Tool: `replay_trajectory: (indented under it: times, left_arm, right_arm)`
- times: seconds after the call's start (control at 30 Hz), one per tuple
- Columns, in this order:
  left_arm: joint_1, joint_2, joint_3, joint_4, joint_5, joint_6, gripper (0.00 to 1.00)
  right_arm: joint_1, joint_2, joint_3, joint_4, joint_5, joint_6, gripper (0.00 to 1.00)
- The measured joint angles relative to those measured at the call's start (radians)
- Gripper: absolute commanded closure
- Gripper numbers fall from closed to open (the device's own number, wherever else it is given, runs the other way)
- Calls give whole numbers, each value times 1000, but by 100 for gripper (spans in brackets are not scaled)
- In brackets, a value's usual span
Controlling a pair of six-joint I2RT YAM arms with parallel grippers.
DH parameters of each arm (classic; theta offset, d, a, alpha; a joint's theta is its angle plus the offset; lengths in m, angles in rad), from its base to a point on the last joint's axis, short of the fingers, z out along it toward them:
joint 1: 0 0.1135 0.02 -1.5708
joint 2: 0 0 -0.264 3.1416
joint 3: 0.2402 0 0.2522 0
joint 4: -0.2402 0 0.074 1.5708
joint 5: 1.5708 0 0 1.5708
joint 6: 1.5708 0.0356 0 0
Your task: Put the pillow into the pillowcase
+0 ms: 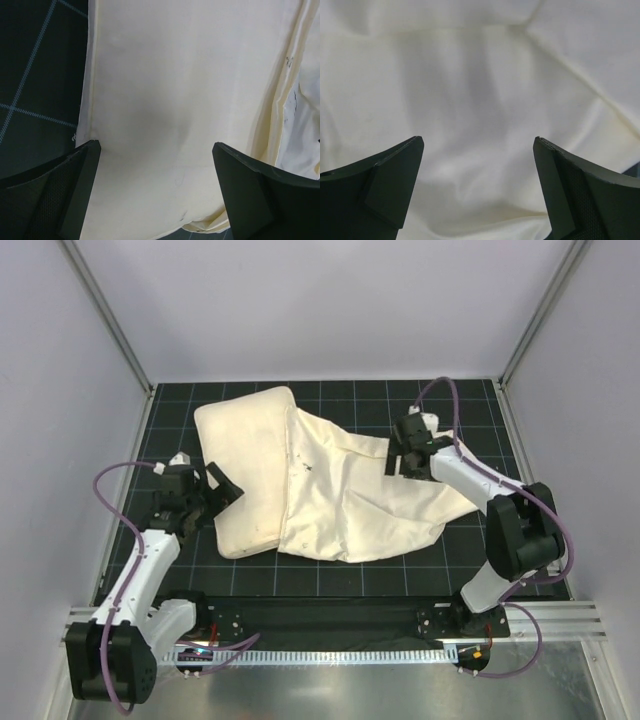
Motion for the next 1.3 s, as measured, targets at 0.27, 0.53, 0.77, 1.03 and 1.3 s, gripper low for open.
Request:
replay_trajectory:
  times: [0.27,0.53,0.77,1.03,1.3]
  left_arm:
    - [4,95,-27,73,-32,-27,0]
    - [4,203,-44,169,-21,-46,2]
    - [4,238,-40,193,-21,-55,14]
    - [11,268,-33,266,2,-82,66]
    - [11,260,-33,304,-9,-93,75]
  right_arm:
    - [-205,122,164,-59,126,-18,0]
    - [-202,310,322,-109,214,-60,10]
    - [-232,337,331,-130,206,-94,86]
    - [-338,324,324,-114,138,-87,96]
    - [-520,288,422,-65,-41,-100,6]
